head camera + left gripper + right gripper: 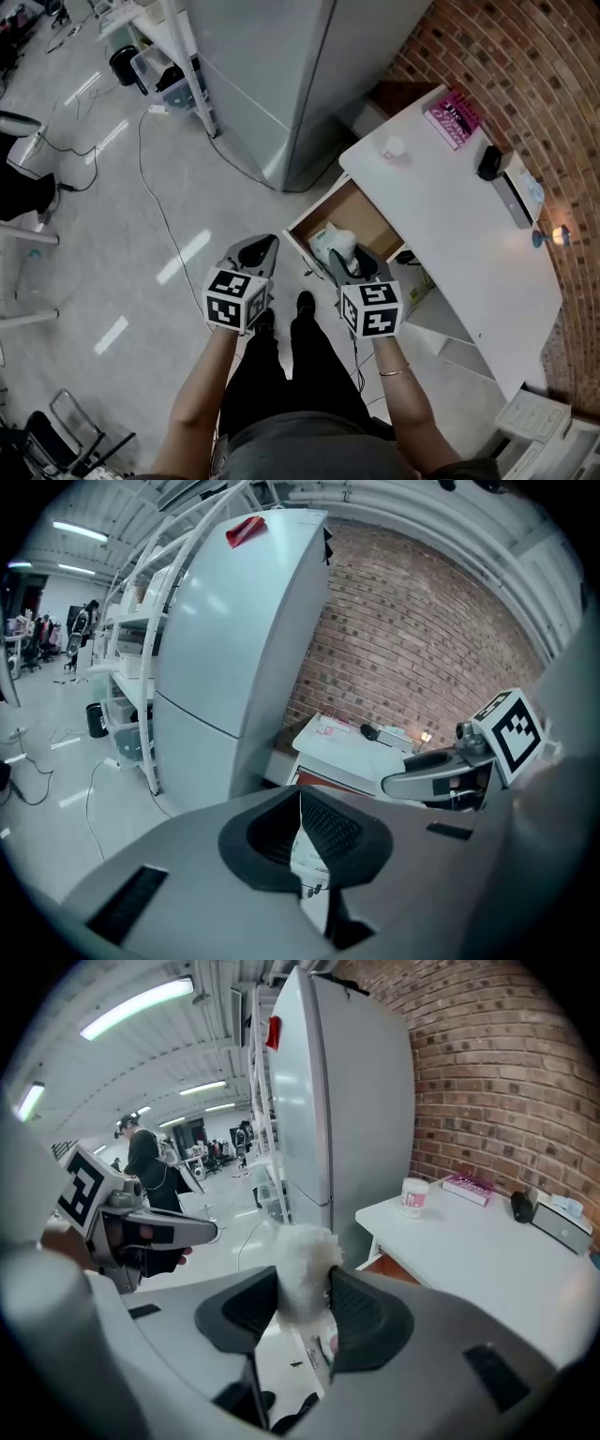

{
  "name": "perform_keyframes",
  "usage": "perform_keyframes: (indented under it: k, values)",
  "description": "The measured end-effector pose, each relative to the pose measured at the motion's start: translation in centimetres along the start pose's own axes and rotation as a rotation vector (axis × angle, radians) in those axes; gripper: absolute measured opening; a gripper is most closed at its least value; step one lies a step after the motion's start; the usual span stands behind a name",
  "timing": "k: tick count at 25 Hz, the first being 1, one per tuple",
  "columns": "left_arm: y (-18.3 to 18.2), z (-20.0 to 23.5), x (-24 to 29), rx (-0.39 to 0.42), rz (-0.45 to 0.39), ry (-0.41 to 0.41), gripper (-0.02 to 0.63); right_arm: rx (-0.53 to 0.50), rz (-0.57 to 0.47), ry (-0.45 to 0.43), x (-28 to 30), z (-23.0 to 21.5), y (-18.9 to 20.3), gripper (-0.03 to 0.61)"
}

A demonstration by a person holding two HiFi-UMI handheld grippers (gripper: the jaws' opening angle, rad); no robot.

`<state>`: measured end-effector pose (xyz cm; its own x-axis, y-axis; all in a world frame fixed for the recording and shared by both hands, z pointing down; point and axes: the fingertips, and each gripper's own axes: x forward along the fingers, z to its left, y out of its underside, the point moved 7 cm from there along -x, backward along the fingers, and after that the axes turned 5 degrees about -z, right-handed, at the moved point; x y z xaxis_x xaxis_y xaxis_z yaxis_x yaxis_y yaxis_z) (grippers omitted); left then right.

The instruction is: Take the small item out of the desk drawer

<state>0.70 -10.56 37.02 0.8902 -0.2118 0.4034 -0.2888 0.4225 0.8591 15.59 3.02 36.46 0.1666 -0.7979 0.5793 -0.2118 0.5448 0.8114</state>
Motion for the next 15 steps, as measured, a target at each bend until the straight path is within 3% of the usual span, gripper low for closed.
perform_keyframes:
  k: [15]
  values:
    - [-2.9, -1.5, -1.0, 0.103, -0.025, 0.088, 0.024, 0.203, -0.177, 0.109, -5.0, -0.4, -2.1, 0.173]
